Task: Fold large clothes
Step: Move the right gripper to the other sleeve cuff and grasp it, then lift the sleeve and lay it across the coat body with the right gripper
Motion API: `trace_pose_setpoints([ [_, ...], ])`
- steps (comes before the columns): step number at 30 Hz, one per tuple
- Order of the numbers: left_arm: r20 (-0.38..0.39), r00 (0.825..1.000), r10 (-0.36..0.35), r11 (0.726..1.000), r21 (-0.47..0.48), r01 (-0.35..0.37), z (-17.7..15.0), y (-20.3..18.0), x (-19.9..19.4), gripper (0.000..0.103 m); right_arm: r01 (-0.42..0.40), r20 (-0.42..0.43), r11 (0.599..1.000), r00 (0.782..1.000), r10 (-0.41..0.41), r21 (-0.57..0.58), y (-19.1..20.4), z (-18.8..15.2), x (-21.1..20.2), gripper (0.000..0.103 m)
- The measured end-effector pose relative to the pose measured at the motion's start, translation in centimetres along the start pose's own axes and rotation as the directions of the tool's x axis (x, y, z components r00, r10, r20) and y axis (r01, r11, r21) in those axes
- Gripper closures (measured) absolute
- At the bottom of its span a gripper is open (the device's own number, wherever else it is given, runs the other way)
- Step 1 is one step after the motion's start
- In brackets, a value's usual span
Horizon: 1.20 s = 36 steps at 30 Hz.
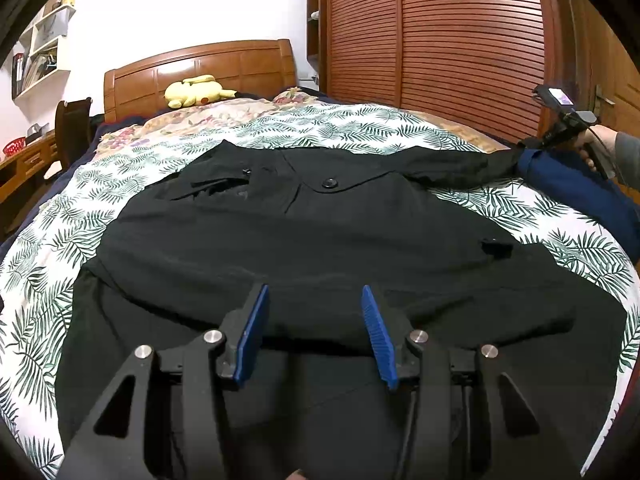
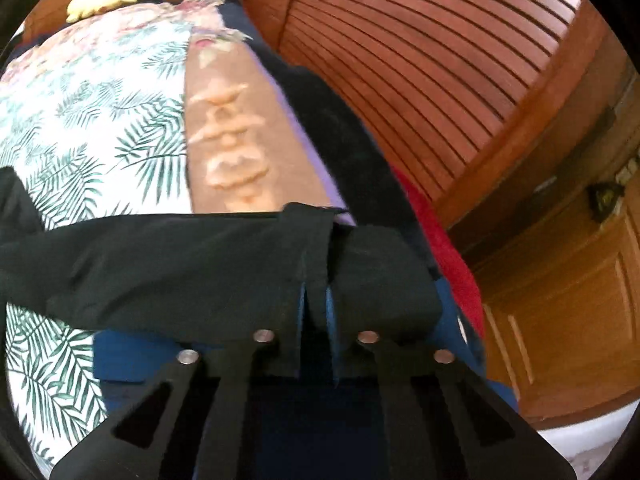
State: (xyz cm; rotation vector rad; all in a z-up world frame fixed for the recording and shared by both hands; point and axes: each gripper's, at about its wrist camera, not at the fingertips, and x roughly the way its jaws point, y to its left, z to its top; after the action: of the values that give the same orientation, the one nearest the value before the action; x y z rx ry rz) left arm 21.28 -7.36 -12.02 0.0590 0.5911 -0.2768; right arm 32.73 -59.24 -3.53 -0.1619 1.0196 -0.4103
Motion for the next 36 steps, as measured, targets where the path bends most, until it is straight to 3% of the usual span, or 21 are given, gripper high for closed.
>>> trace_pose_setpoints([
  [7,-0.013,1.0,0.002,1.0,-0.003,-0.002,0.2,-0.1,0.0,0.056,-0.011,0.16,0.998,0.987,0.022,-0.068,3.4,1.3,-6.0,0.099],
  [17,-0.025,0.999,-0.029,1.0,0.002,0.029,0.6,0.4,-1.4,0.056,-0.079,0.352,0.959,0.919,0.176,-0.273,14.7,2.8,-17.0,0.099],
  [25,0.005,1.0,-0.029,1.0,-0.001,0.029,0.0,1.9,-4.6,0.056,-0.214,0.366,0.881,0.848,0.382,-0.422,24.3,1.0,-23.1,0.099],
  [30,0.013,1.0,-0.017,1.0,-0.009,0.017,-0.2,2.9,-5.8,0.056,-0.254,0.35,0.833,0.818,0.456,-0.491,28.8,-0.5,-25.4,0.099],
  [36,0.027,1.0,0.01,1.0,-0.028,-0.01,-0.4,4.6,-7.3,0.056,-0.308,0.328,0.763,0.765,0.554,-0.569,33.1,-2.8,-28.6,0.099],
])
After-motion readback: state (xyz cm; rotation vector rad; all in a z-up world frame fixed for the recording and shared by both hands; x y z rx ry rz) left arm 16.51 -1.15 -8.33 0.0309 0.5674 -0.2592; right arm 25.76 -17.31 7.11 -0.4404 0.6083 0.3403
